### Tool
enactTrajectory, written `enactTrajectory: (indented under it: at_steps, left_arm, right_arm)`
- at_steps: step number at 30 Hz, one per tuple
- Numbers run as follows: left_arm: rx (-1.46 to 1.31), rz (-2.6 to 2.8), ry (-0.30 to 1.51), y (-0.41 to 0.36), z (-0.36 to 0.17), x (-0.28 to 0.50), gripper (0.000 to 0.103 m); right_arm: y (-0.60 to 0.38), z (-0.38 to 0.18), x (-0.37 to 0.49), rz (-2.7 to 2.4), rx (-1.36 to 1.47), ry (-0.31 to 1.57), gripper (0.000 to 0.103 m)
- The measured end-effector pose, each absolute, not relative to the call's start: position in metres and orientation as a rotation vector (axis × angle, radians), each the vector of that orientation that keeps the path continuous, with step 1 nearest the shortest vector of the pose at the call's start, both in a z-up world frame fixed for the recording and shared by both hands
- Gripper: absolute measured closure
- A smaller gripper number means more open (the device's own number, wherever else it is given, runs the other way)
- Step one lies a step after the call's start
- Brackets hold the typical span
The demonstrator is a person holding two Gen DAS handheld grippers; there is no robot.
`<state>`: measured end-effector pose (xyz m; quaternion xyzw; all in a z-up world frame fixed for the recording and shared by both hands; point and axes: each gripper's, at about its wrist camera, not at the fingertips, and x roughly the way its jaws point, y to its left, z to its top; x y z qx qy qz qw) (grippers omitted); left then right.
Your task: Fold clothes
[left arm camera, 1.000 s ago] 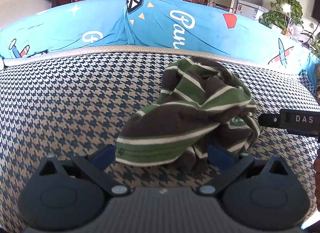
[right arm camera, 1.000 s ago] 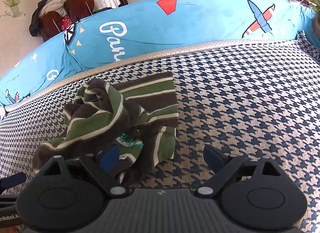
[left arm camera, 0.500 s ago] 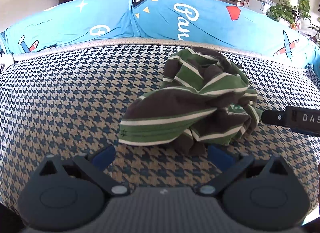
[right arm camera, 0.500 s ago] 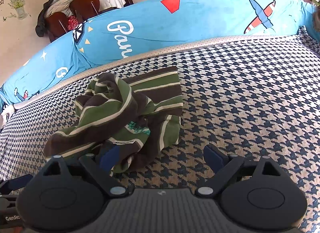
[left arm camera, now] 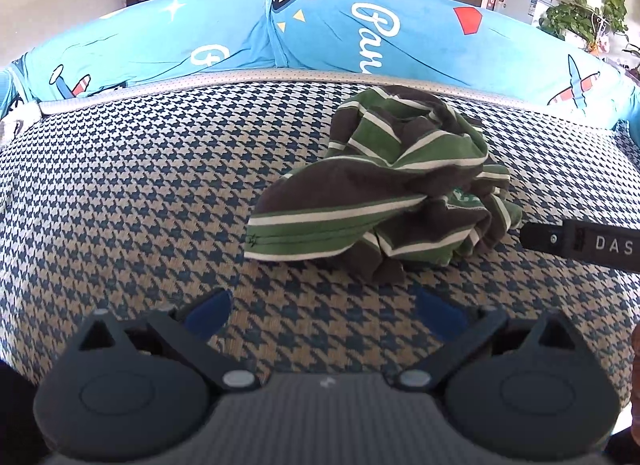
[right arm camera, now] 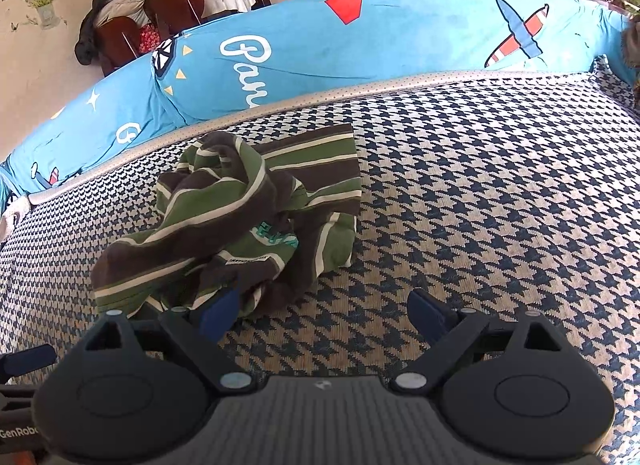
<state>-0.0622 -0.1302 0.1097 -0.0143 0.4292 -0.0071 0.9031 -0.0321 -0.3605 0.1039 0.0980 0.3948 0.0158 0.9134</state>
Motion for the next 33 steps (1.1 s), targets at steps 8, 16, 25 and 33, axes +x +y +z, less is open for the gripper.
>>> enactTrajectory:
  at_steps: [8,16,25,33]
  left_arm:
    - [-0.042,0.012,0.899,-0.13,0.114,-0.073,0.0]
    - [-0.039,0.023,0.901,-0.131,0.117,-0.084,0.0]
    - [-0.03,0.024,0.888,-0.136,0.123,-0.093,0.0]
    - [-0.025,0.034,0.88,-0.139,0.127,-0.095,0.0]
  right_arm:
    - [-0.356,0.105,-0.043,0.031,0.176,0.816,0.011]
    - [-0.354,0.106,-0.057,0.037,0.167,0.821,0.011]
    - [-0.352,0.11,-0.064,0.039,0.161,0.819,0.011]
    - [-0.35,0.114,-0.066,0.046,0.155,0.814,0.011]
